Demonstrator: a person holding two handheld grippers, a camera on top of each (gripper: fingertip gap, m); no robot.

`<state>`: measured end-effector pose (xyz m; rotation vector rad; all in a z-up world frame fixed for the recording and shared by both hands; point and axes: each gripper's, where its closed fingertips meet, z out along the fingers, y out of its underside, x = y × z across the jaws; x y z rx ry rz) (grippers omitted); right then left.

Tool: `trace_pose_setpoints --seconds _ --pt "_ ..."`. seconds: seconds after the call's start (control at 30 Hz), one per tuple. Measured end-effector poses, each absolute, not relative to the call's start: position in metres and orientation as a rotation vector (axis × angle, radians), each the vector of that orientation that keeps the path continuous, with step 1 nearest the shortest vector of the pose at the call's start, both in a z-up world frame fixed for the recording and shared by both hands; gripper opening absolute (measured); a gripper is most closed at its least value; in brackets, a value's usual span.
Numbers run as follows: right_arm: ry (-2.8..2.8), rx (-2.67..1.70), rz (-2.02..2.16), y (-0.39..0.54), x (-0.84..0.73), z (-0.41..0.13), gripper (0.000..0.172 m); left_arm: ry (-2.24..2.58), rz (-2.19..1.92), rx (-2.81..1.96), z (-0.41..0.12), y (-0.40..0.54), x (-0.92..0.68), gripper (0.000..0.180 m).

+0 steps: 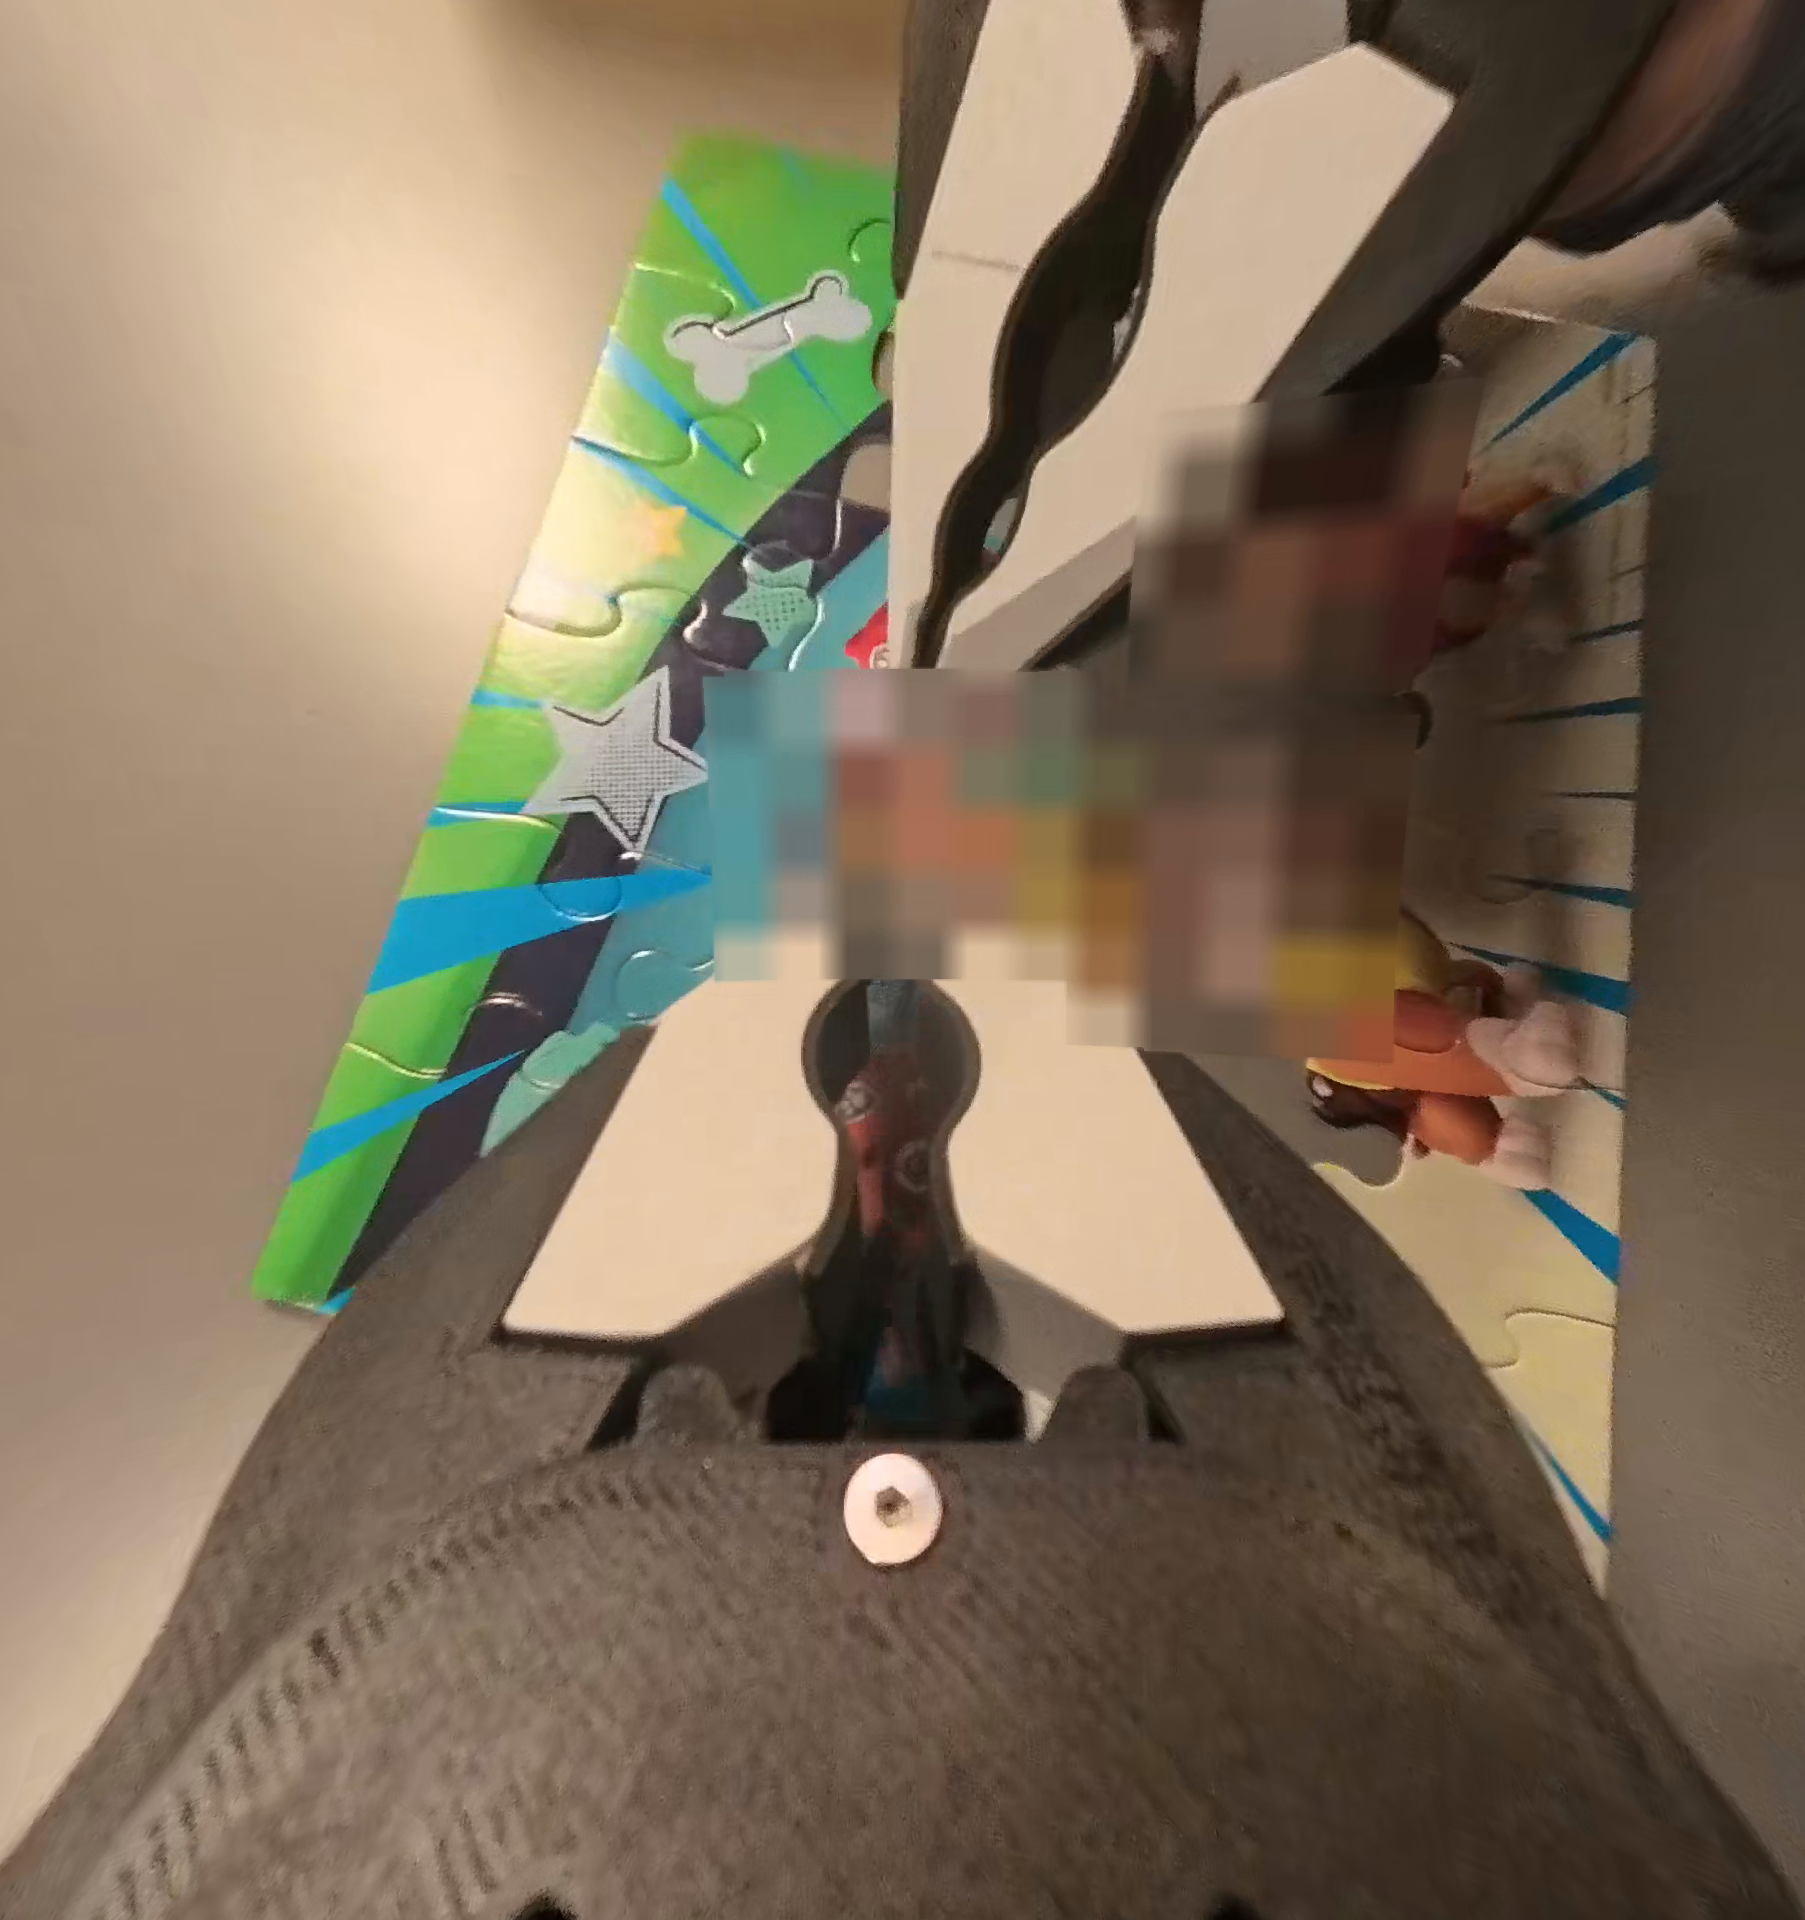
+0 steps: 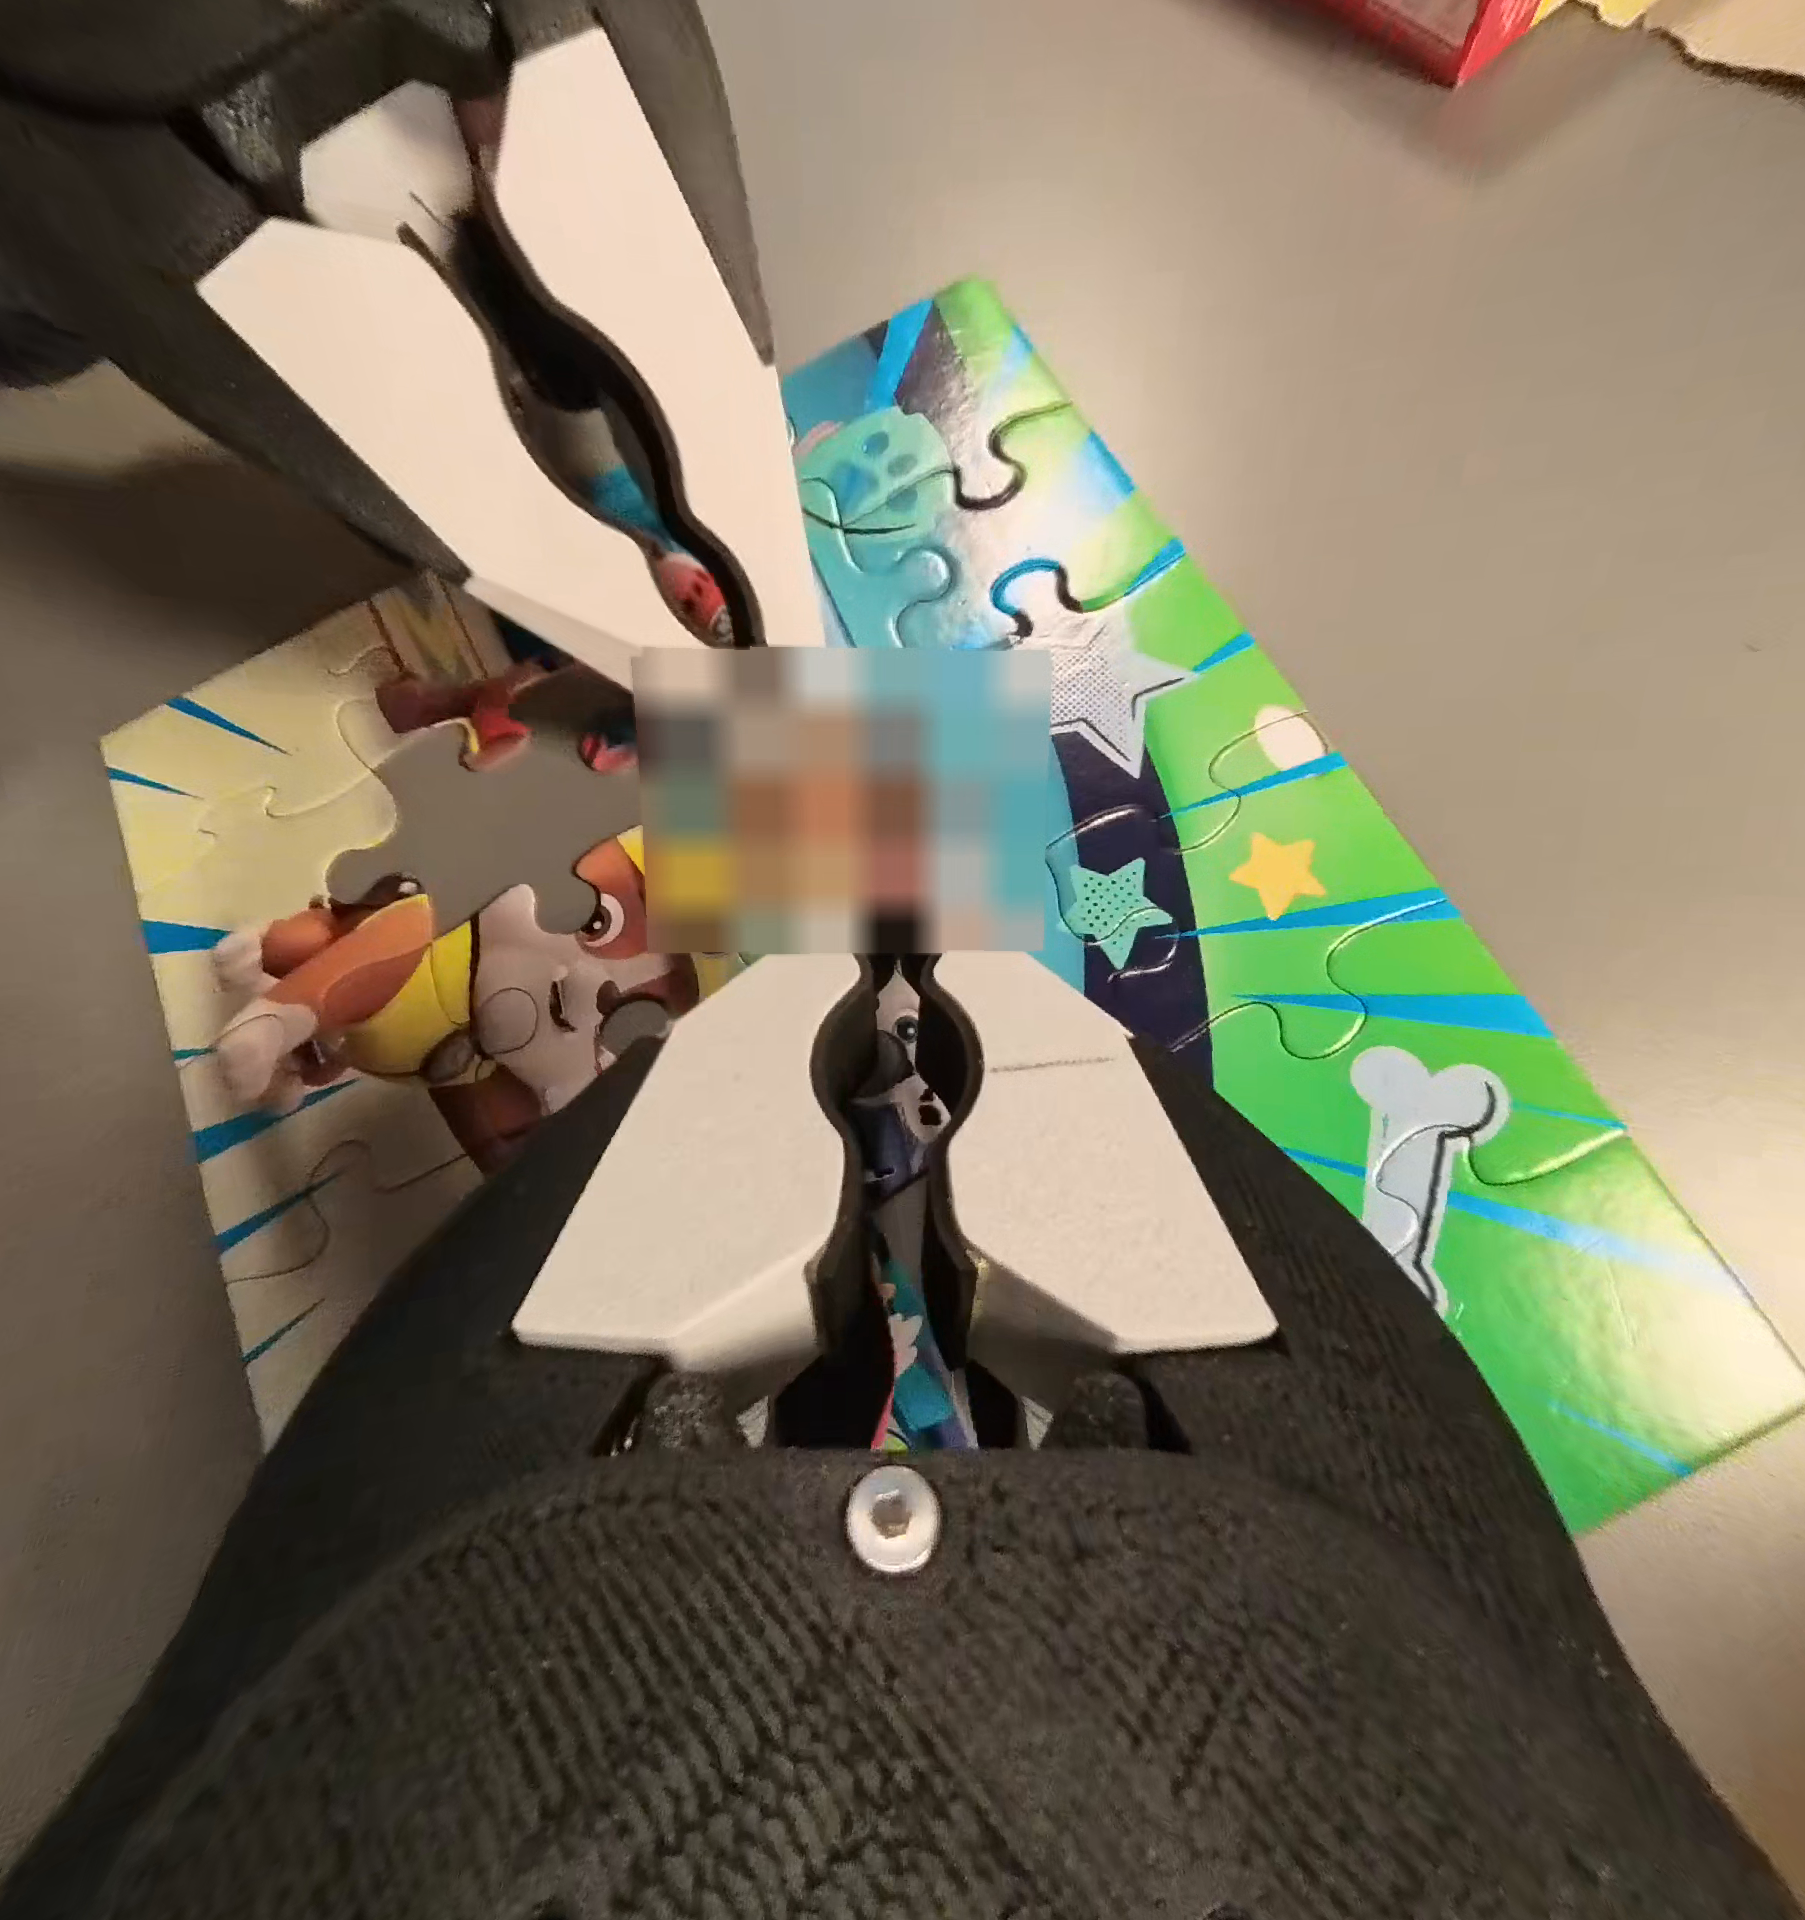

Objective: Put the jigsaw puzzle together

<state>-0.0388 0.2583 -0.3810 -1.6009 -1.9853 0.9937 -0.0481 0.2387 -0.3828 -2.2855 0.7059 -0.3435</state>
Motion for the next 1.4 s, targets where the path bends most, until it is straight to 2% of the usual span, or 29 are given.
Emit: trace_pose_setpoints --seconds 0.23,0.43,0.5,0.63,0.77,0.93,1.07,1.1,1.17,1.27,1.33,1.4 --pt "-1.998 -1.546 0.926 0.258 -0.041 -0.371 0.000 0.830 -0.155 -2.230 -0.381 0.241 -0.047 0.000" --pt "-2.054 -1.533 0.822 0.258 -0.032 -0.382 0.000 0.772 -0.239 -2.238 -0.383 0.235 -0.042 0.000" --pt "-1.967 -1.469 0.794 0.268 -0.035 -0.369 0.000 0.751 -0.111 -2.218 -0.377 0.233 -0.054 0.000" --pt "-1.496 -1.261 0.849 0.309 -0.015 -0.293 0.000 0.434 0.067 -1.995 -0.307 0.203 -0.089 0.000" --pt "-1.163 -1.093 0.687 0.342 0.027 -0.262 0.000 0.042 0.233 -1.748 -0.244 0.117 -0.139 0.000" --pt "-1.021 -0.880 0.538 0.344 0.045 -0.244 0.000 -0.234 0.541 -1.424 -0.197 -0.022 -0.192 0.041" --pt "-1.083 -0.905 0.476 0.346 0.036 -0.258 0.000 -0.432 0.668 -1.668 -0.243 -0.093 -0.234 0.073" --pt "-1.095 -0.904 0.456 0.346 0.034 -0.260 0.000 -0.448 0.686 -1.756 -0.260 -0.103 -0.240 0.074" --pt "-1.118 -0.902 0.433 0.345 0.031 -0.264 0.000 -0.482 0.703 -1.884 -0.287 -0.116 -0.246 0.072" --pt "-1.142 -0.917 0.388 0.347 0.028 -0.270 0.000 -0.502 0.672 -2.008 -0.315 -0.122 -0.247 0.047" --pt "-1.154 -0.925 0.362 0.348 0.026 -0.273 0.000 -0.470 0.663 -2.054 -0.325 -0.120 -0.245 0.021" --pt "-1.167 -0.932 0.342 0.349 0.025 -0.276 0.000 -0.424 0.697 -2.067 -0.327 -0.119 -0.244 0.012"
